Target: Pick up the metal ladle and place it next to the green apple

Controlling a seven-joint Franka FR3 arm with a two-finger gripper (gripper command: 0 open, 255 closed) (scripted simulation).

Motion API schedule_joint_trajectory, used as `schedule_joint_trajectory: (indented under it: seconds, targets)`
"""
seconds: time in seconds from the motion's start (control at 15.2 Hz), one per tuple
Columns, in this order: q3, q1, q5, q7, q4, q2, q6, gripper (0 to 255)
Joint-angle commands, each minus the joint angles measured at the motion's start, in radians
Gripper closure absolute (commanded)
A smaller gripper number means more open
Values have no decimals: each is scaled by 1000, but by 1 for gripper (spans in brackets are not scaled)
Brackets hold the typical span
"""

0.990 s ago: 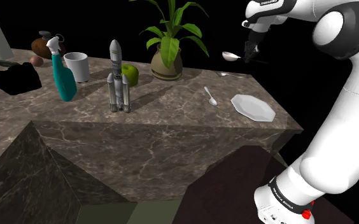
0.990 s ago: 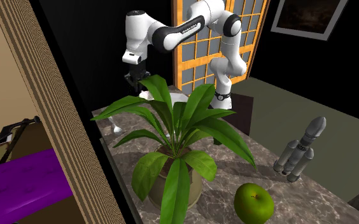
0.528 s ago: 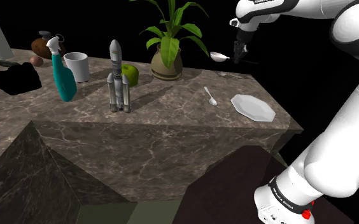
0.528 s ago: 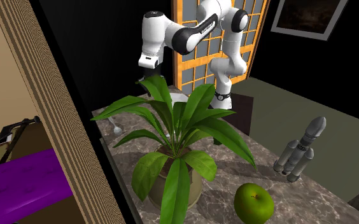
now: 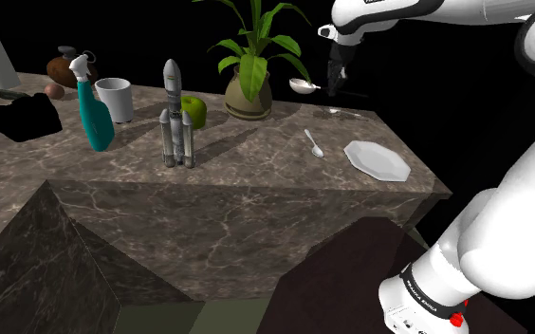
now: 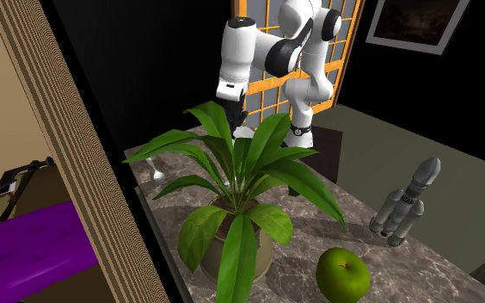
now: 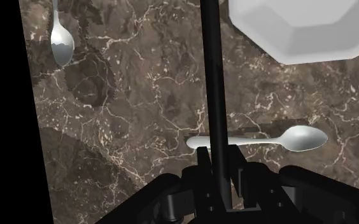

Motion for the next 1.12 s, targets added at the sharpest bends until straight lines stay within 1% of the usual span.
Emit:
schedule_joint_trajectory:
  seconds: [0.0, 0.53, 1.06]
  targets:
    - [22, 27, -9, 53, -9, -10, -6, 255]
    - [106, 125, -15, 233, 18, 6, -42, 255]
    - [181, 215, -2, 392, 124, 83, -95, 255]
